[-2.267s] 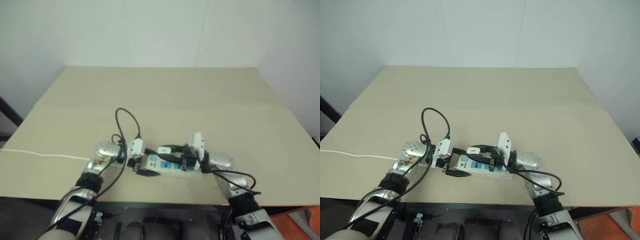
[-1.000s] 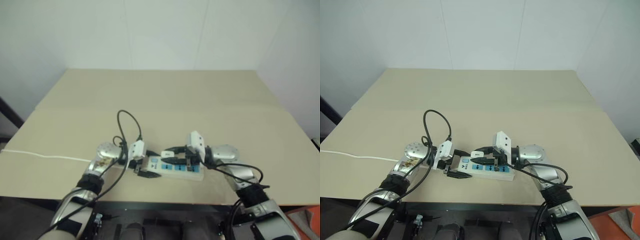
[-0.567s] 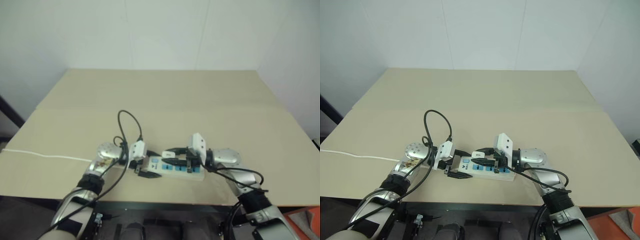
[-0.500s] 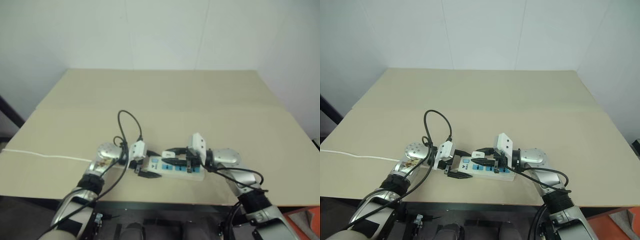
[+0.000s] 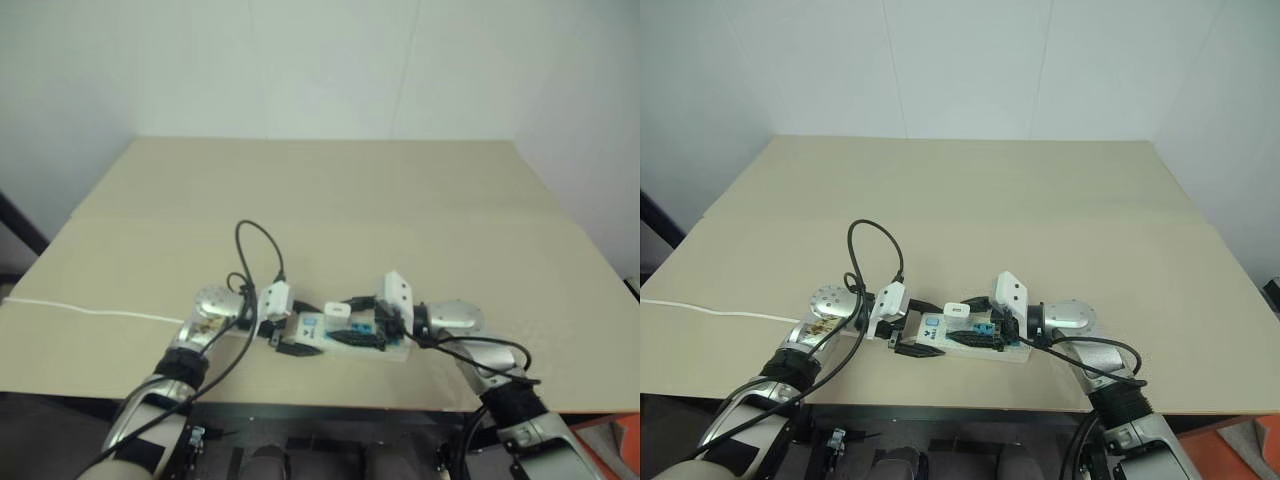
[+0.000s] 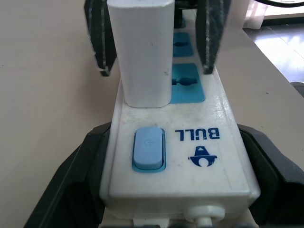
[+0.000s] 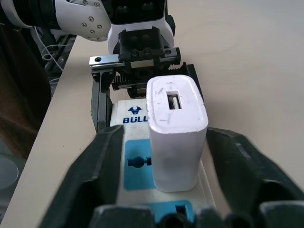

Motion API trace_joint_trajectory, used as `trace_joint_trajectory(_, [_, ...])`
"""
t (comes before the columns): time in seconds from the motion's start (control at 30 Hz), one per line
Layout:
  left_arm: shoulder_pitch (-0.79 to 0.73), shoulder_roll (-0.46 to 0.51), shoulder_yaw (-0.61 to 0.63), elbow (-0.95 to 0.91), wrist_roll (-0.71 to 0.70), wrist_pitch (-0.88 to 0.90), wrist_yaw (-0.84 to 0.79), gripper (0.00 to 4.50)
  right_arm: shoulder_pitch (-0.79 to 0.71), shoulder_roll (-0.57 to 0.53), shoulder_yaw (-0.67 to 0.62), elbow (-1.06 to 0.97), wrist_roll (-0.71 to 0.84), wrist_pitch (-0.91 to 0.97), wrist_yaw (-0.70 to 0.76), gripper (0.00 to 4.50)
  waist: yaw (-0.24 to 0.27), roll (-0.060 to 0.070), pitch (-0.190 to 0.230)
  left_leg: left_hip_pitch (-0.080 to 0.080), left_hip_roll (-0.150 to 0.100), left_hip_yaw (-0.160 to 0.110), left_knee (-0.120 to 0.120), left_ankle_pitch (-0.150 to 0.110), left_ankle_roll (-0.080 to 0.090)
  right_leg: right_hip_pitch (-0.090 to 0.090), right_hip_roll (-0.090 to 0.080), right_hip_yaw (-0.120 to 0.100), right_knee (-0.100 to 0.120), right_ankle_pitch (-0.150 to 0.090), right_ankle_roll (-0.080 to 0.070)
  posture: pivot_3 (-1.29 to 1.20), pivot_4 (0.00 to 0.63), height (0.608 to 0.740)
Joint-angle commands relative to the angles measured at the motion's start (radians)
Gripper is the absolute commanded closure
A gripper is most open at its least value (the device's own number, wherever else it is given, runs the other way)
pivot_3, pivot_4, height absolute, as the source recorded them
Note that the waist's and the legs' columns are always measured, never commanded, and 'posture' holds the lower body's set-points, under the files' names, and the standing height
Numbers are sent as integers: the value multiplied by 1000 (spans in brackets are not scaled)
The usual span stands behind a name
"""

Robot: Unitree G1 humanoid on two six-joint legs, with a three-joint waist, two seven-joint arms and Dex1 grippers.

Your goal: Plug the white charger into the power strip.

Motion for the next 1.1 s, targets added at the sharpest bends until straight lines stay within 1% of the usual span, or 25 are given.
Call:
trace_joint_trajectory(0.03, [21,5,-24,31,33,16,5,1169,37,-13,26,40,-34,39,13,35,0,0,0,0,0,0,0,0,0,0,0,0,0,0,0,0,150,740])
trace_joint_trajectory(0.27, [24,-2,-24,28,31,15,10,1169,31,-37,2,23,-37,28,16,35,1,0,0,0,0,0,0,0,0,0,0,0,0,0,0,0,150,740])
trace_joint_trajectory(0.33, [20,-8,-19,27,26,22,17,424,30,-60,-27,4,-27,28,15,0,2,0,0,0,0,0,0,0,0,0,0,0,-1,0,0,0,150,740])
trace_joint_trajectory(0.37, [18,-8,-16,22,22,28,16,150,31,-75,-42,-10,-21,26,16,0,3,0,0,-1,0,0,0,0,0,0,0,0,-1,0,0,0,150,740])
trace_joint_trajectory(0.4, [16,-7,-14,17,18,33,13,22,33,-86,-52,-21,-17,25,15,0,3,0,0,-2,0,0,0,0,0,-1,0,0,-1,0,0,0,150,740])
trace_joint_trajectory(0.57, [23,31,10,-108,-49,106,-57,22,63,-157,-118,-123,18,34,18,0,-3,-1,3,-6,0,0,0,0,0,-5,0,0,0,0,0,0,150,740])
trace_joint_trajectory(0.67, [29,64,31,-181,-77,131,-73,22,84,-191,-155,-189,46,57,17,0,-9,-2,7,-15,0,0,0,0,0,-16,0,0,2,0,0,0,150,740])
trace_joint_trajectory(0.7, [28,85,39,-206,-93,148,-92,22,93,-205,-173,-214,57,67,17,0,-10,-2,10,-18,0,0,0,0,0,-19,1,1,3,2,-3,0,150,740])
trace_joint_trajectory(0.73, [27,107,46,-230,-106,158,-109,22,104,-220,-191,-239,67,76,17,0,-10,-2,13,-18,0,0,0,0,0,-19,1,1,4,4,-6,0,150,740])
trace_joint_trajectory(0.8, [24,155,69,-276,-131,177,-130,22,136,-263,-237,-297,97,95,21,0,-10,-2,17,-18,0,0,0,0,0,-20,1,1,4,4,-6,0,150,740])
trace_joint_trajectory(0.87, [19,193,97,-304,-153,191,-130,22,171,-301,-291,-344,129,116,19,0,-9,-2,20,-18,0,0,0,0,0,-20,1,1,3,4,-6,0,150,740])
trace_joint_trajectory(0.97, [13,251,130,-327,-171,195,-140,22,224,-359,-370,-393,158,140,12,0,-8,-2,21,-18,0,0,0,0,0,-19,0,1,3,1,-1,0,150,740])
trace_joint_trajectory(1.07, [18,288,151,-345,-181,196,-144,22,268,-396,-422,-426,166,155,-2,0,-6,-3,22,-18,1,0,0,0,0,-19,0,1,3,0,-1,0,150,740])
trace_joint_trajectory(1.1, [22,313,160,-351,-188,199,-148,22,297,-416,-459,-440,180,168,0,0,-6,-3,22,-18,1,0,0,0,0,-19,0,1,3,0,-1,0,150,740])
